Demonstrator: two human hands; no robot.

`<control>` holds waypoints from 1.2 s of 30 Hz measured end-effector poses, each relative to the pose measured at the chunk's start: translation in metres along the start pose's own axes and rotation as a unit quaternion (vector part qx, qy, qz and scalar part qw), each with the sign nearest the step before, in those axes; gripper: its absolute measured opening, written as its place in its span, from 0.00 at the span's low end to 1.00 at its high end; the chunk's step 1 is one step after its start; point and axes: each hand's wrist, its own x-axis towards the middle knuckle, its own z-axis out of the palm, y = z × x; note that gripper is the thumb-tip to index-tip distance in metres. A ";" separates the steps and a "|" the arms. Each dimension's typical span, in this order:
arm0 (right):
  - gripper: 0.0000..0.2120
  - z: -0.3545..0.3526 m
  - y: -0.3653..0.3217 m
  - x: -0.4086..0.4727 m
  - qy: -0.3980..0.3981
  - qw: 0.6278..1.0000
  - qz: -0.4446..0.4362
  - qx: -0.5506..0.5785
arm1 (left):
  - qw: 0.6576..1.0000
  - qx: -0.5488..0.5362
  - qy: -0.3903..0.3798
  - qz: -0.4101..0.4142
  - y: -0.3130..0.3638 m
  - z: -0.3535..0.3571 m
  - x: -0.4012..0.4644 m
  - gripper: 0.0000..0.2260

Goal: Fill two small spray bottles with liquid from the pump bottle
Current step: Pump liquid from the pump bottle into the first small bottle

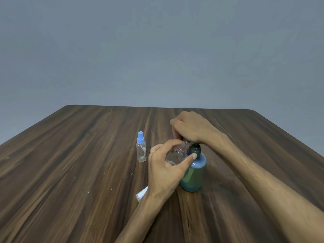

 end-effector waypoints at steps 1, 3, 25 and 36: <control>0.20 0.001 0.000 0.001 -0.001 1.000 0.002 0.004 | 1.000 0.002 0.001 0.002 0.000 0.000 0.001 0.18; 0.20 0.004 0.001 0.000 -0.017 1.000 0.011 -0.005 | 1.000 0.006 0.004 0.004 0.001 0.001 0.001 0.17; 0.25 -0.002 -0.001 0.002 -0.034 0.999 0.011 0.028 | 1.000 -0.007 0.001 -0.003 0.000 0.001 0.001 0.18; 0.25 0.003 0.000 -0.001 -0.042 0.998 0.030 0.018 | 1.000 -0.005 -0.003 -0.005 -0.001 0.001 0.001 0.18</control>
